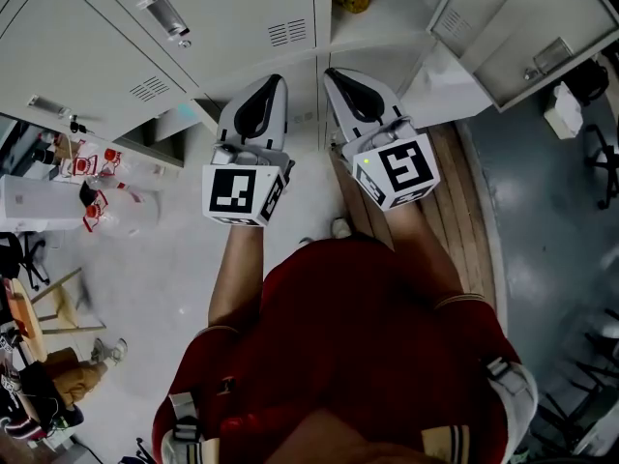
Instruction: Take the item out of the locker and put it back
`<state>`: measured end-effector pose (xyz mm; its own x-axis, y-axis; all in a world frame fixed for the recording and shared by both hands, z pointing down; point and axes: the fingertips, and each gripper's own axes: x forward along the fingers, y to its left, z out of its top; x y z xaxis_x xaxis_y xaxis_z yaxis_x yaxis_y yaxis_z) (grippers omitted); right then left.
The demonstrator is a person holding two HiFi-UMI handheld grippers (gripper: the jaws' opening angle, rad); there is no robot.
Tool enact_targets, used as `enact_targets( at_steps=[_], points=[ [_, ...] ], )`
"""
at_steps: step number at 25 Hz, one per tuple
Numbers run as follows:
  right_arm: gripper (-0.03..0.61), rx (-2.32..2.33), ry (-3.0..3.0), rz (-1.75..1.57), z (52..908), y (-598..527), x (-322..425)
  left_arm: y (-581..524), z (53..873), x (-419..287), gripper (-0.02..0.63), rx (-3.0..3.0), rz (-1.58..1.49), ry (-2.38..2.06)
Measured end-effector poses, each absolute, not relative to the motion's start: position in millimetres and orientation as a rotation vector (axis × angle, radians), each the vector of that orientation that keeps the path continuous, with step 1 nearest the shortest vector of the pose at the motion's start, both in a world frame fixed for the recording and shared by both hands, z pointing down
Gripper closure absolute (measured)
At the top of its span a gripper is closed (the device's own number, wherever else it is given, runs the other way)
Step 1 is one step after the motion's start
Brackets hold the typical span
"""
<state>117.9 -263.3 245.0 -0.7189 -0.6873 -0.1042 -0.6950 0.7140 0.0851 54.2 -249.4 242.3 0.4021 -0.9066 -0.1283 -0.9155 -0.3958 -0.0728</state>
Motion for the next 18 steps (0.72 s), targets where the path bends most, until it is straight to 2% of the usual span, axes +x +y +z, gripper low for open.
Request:
enact_targets(
  at_steps=[18],
  points=[
    [0.581,-1.061,2.882,0.194,249.6,-245.7,104.3,-227.6,241.9,37.5,0.607,-2.453,0.116,1.730]
  ],
)
